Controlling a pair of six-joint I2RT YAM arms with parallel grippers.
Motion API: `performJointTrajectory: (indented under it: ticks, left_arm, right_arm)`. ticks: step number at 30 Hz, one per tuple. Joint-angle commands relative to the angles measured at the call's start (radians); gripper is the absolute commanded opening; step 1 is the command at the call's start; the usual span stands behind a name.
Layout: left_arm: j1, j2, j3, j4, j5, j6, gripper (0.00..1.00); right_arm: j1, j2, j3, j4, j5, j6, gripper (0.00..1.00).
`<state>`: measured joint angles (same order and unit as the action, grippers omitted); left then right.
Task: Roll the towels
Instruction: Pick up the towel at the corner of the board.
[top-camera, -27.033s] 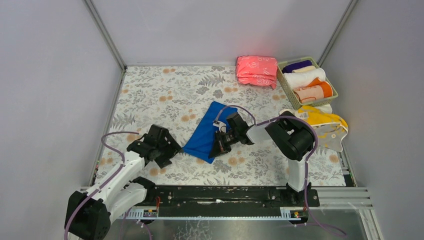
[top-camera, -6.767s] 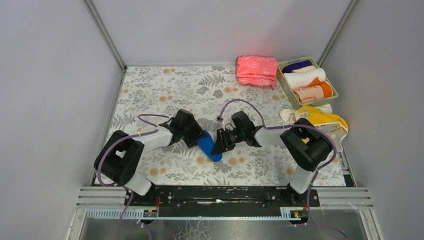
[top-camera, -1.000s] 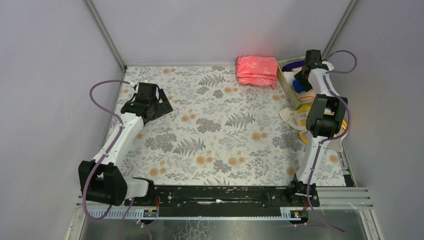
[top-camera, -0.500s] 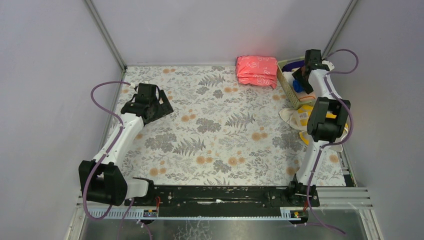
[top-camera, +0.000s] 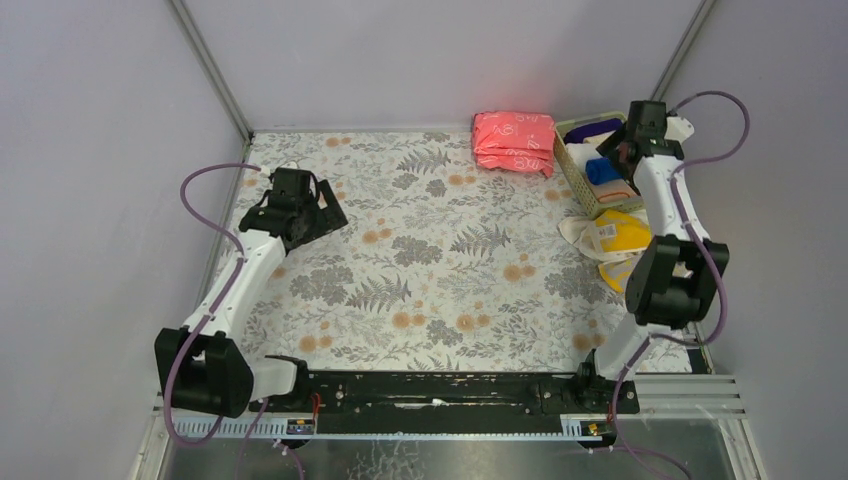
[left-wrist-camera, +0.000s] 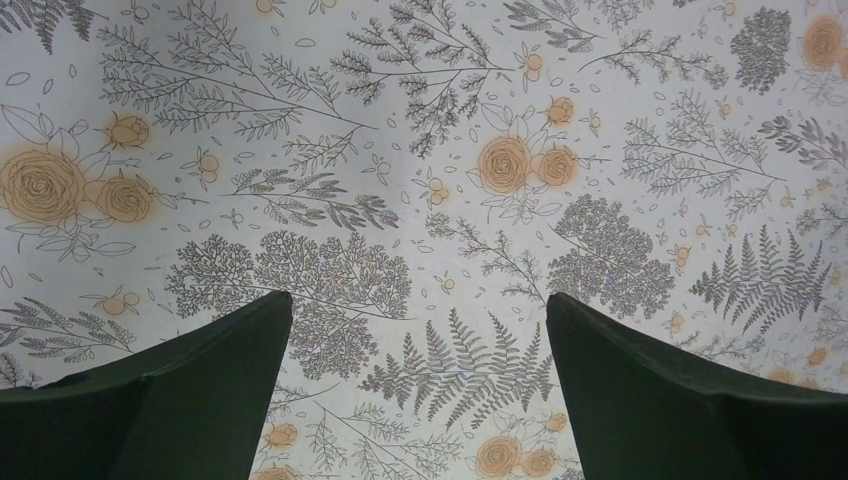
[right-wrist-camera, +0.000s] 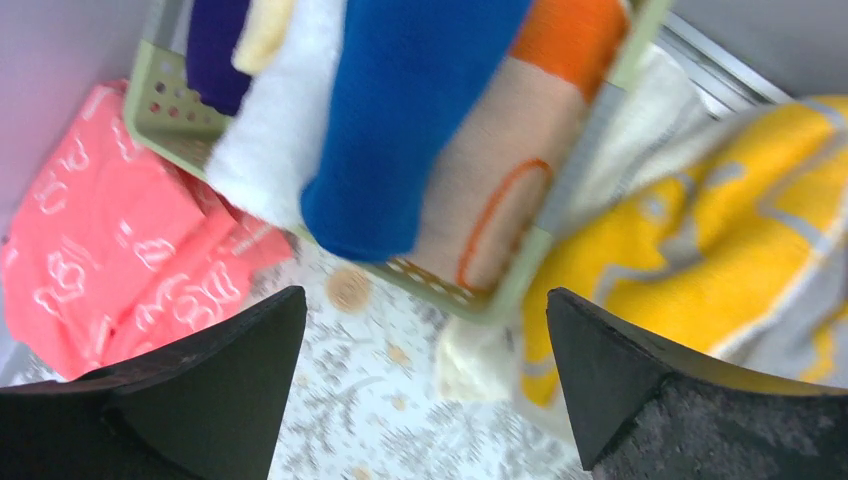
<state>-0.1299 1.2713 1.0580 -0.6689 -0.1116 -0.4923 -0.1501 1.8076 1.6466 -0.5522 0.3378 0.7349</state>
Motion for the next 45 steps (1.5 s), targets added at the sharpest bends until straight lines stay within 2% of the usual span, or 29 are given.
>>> performJointTrajectory:
  ticks: [1, 6, 11, 18, 23, 25, 27, 32, 35, 40, 44, 45]
  left_arm:
    - [0.007, -0.053, -0.003, 0.039, 0.022, 0.036, 0.98]
    - [-0.002, -0.112, -0.038, 0.046, 0.029, 0.052, 0.99]
    - [-0.015, -0.163, -0.072, 0.063, 0.033, 0.056, 1.00]
    - [-0.016, -0.172, -0.078, 0.071, 0.027, 0.061, 1.00]
    - [-0.016, -0.173, -0.079, 0.071, 0.020, 0.060, 1.00]
    - [-0.016, -0.173, -0.081, 0.071, 0.018, 0.060, 1.00]
    - [-0.016, -0.173, -0.081, 0.071, 0.017, 0.060, 1.00]
    - [-0.016, -0.176, -0.081, 0.072, 0.018, 0.059, 1.00]
    - [-0.016, -0.178, -0.081, 0.072, 0.019, 0.057, 1.00]
    - [-0.016, -0.181, -0.082, 0.074, 0.020, 0.058, 0.99]
    - [-0.016, -0.181, -0.082, 0.074, 0.019, 0.057, 1.00]
    - [-0.016, -0.183, -0.082, 0.074, 0.018, 0.058, 1.00]
  right_arm:
    - [-0.030, -0.235, -0.202, 0.031, -0.002, -0.080, 0.97]
    - [-0.040, -0.380, -0.443, 0.062, -0.029, -0.137, 0.96]
    - [-0.040, -0.399, -0.580, 0.096, -0.073, -0.195, 0.97]
    - [-0.040, -0.298, -0.612, 0.134, -0.141, -0.241, 0.97]
    - [-0.041, -0.248, -0.625, 0.169, -0.061, -0.244, 0.93]
    - [-0.046, -0.243, -0.632, 0.181, -0.034, -0.244, 0.87]
    - [-0.050, -0.244, -0.631, 0.181, -0.009, -0.245, 0.76]
    - [-0.063, -0.251, -0.623, 0.164, 0.074, -0.244, 0.37]
    - [-0.075, -0.271, -0.627, 0.158, 0.107, -0.242, 0.21]
    - [-0.091, -0.294, -0.631, 0.163, 0.078, -0.247, 0.01]
    - [-0.091, -0.331, -0.658, 0.210, 0.017, -0.254, 0.00]
    - [-0.095, -0.338, -0.663, 0.214, 0.008, -0.244, 0.04]
